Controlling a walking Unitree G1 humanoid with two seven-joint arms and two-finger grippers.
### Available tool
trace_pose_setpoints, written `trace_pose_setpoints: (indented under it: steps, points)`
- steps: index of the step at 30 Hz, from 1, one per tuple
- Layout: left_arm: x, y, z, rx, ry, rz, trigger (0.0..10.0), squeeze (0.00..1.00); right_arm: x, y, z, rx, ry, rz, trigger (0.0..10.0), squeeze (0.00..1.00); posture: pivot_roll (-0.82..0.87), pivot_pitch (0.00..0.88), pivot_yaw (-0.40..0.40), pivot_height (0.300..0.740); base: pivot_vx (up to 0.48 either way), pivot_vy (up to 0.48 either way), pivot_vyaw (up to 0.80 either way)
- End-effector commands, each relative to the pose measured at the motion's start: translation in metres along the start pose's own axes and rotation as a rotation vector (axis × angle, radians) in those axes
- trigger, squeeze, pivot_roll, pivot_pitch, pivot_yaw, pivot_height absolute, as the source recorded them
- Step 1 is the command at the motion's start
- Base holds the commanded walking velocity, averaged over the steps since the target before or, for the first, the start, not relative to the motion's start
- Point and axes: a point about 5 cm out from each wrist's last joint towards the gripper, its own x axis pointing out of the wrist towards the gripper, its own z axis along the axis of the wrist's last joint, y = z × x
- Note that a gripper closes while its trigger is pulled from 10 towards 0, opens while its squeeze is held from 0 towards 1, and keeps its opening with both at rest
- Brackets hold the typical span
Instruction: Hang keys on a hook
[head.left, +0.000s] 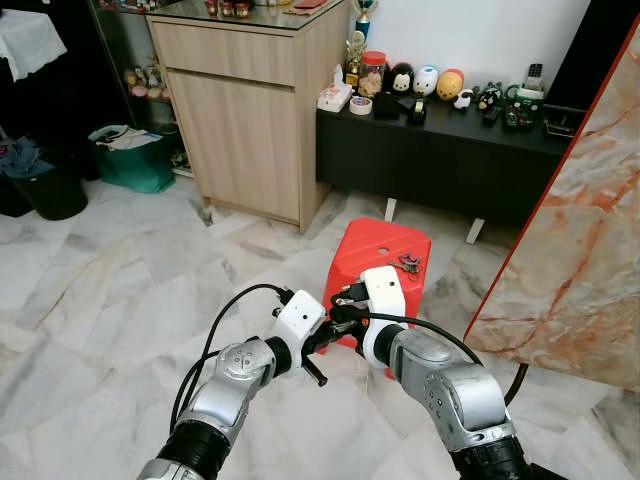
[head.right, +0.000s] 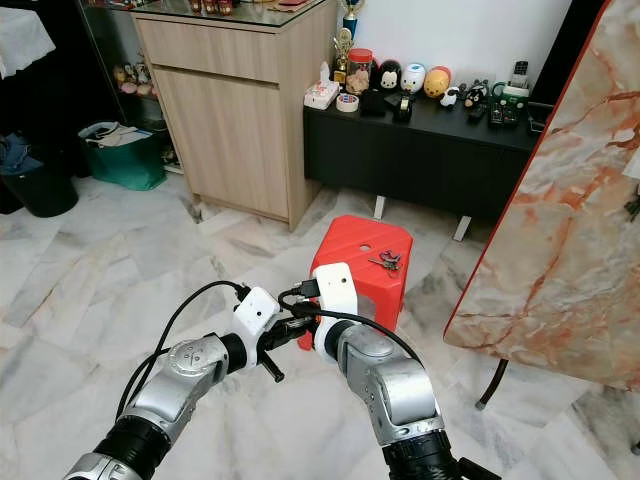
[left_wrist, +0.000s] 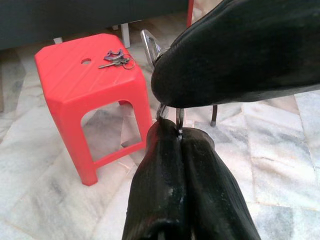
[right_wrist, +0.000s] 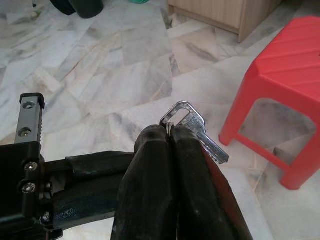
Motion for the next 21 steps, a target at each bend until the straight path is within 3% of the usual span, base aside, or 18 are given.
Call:
trace_pose_setpoints:
  steps: [1,9,10,11,13,14,15,16,17,21]
  points:
    - [0.003,-0.007,0.006,0.012,-0.036,-0.035,0.0,0.00,-0.001,0.001,0.000,-0.017,-0.003,0.001,10.0,0.00,0.05,0.000,-0.065,0.726,0.000,0.000,0.00]
    - [0.001,-0.007,0.005,0.011,-0.035,-0.040,0.0,0.00,-0.001,-0.001,-0.002,-0.034,0.001,-0.008,10.0,0.00,0.05,0.000,-0.066,0.726,0.000,0.000,0.00]
    - [0.001,-0.006,0.005,0.011,-0.034,-0.037,0.0,0.00,-0.001,-0.001,-0.002,-0.045,0.003,-0.003,10.0,0.60,0.05,0.000,-0.067,0.726,0.000,0.000,0.00]
    - [0.000,-0.006,0.005,0.012,-0.034,-0.036,0.0,0.00,-0.001,-0.001,-0.002,-0.046,0.002,-0.002,10.0,0.97,0.05,0.000,-0.067,0.726,0.000,0.000,0.00]
    - [0.000,-0.005,0.005,0.012,-0.032,-0.036,0.0,0.00,-0.001,-0.001,-0.002,-0.050,0.000,-0.005,10.0,1.00,0.05,0.000,-0.066,0.726,0.000,0.000,0.00]
    - [-0.001,-0.005,0.005,0.014,-0.026,-0.039,0.0,0.00,-0.001,-0.003,-0.001,-0.067,-0.002,-0.022,10.0,0.82,0.05,0.000,-0.066,0.726,0.000,0.000,0.00]
    - [-0.001,-0.005,0.005,0.014,-0.026,-0.039,0.0,0.00,-0.001,-0.003,-0.001,-0.067,-0.002,-0.022,10.0,0.82,0.05,0.000,-0.066,0.726,0.000,0.000,0.00]
    - [-0.001,-0.005,0.004,0.019,-0.017,-0.040,0.0,0.00,-0.002,-0.004,0.001,-0.095,-0.004,-0.033,10.0,0.17,0.05,0.000,-0.064,0.726,0.000,0.000,0.00]
    - [-0.002,-0.005,0.003,0.026,-0.008,-0.041,0.0,0.00,-0.002,-0.005,0.002,-0.112,-0.008,-0.040,10.0,0.00,0.05,0.000,-0.064,0.726,0.000,0.000,0.00]
    - [-0.004,-0.002,-0.003,0.063,0.048,-0.037,0.0,0.00,-0.003,-0.008,0.008,-0.153,-0.025,-0.061,10.0,0.00,0.05,0.000,-0.059,0.726,0.000,0.000,0.00]
